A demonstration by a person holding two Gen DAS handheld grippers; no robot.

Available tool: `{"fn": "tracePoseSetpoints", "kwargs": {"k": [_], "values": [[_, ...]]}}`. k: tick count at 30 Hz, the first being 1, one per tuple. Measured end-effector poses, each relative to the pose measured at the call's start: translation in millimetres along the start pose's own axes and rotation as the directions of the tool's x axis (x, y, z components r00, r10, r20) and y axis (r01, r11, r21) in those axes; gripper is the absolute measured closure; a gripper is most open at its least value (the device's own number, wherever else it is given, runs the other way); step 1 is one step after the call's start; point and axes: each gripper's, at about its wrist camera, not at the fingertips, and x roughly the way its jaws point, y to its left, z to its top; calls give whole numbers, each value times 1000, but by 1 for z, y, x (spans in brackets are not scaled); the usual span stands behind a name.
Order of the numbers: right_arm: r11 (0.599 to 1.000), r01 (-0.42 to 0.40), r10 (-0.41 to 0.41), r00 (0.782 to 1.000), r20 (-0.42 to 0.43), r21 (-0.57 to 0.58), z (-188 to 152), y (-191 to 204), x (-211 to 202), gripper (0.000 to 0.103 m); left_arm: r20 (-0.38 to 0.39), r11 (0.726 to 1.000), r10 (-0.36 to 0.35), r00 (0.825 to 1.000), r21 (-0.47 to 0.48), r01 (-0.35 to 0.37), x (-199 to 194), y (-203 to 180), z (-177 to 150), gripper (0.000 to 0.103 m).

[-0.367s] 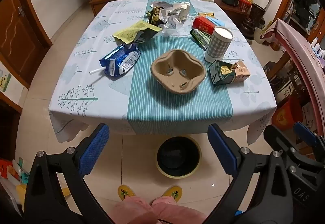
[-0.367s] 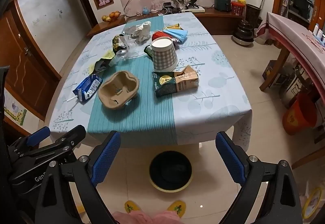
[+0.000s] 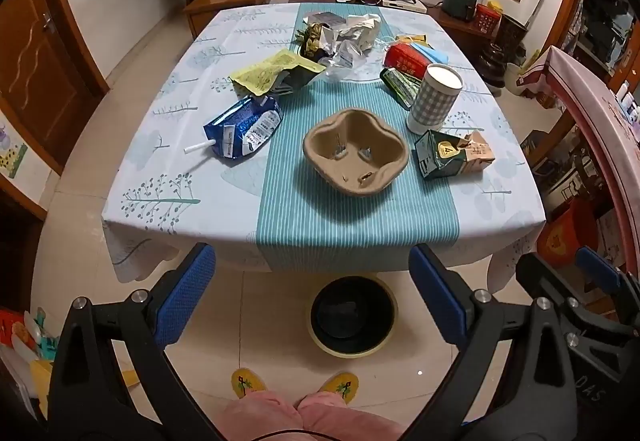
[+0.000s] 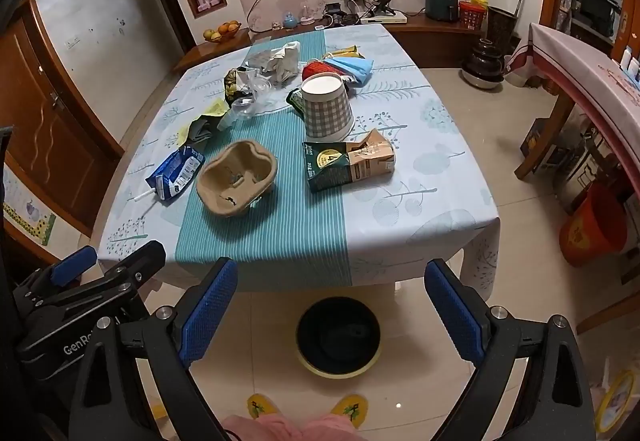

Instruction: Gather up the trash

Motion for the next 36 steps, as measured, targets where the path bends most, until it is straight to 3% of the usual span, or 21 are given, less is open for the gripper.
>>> {"fn": "tracePoseSetpoints", "kwargs": {"k": [36], "values": [[1000,-14,14,1000,-12,-7,9,-7,14,7,8,1000,4,1000,-13,-4,-4,-1,6,11]]}}
